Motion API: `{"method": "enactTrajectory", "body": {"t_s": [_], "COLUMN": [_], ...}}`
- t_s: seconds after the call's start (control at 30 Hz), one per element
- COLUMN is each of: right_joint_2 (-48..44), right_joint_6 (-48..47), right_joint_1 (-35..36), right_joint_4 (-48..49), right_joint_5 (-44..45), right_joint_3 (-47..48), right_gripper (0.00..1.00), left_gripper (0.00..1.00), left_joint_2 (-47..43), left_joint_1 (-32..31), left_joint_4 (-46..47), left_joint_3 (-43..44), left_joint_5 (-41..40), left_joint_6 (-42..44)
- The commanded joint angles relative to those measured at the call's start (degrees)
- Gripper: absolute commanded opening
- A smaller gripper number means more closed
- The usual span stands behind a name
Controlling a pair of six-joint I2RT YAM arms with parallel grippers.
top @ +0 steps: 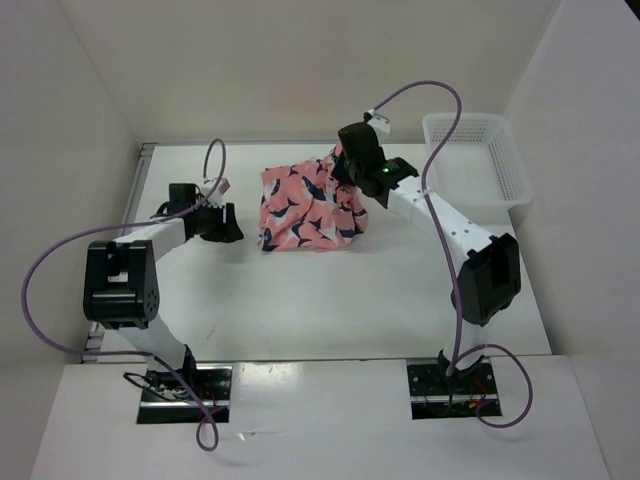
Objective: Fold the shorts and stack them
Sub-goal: Fold the shorts
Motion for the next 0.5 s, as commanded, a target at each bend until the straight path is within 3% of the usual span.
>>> {"method": "enactTrajectory", "body": {"t_s": [0.0, 0.47], "right_joint_2": [4.17, 19.99], "right_joint_6": [-1.27, -2.32], "right_joint_1": [2.35, 6.14], "right_joint_4": [0.76, -3.73], "right_joint_5": [-0.13, -1.62], "right_joint_3": [5.41, 25.89], "right_gripper": [0.0, 0.0], "left_gripper": [0.64, 0.63], "left_joint_2": [3.01, 13.38], "left_joint_1": [-2.77, -5.94], "left_joint_4": [3.34, 7.03], "left_joint_3": [2.25, 6.92], "left_joint_5": [0.94, 0.33], "left_joint_6": [0.27, 0.27]}}
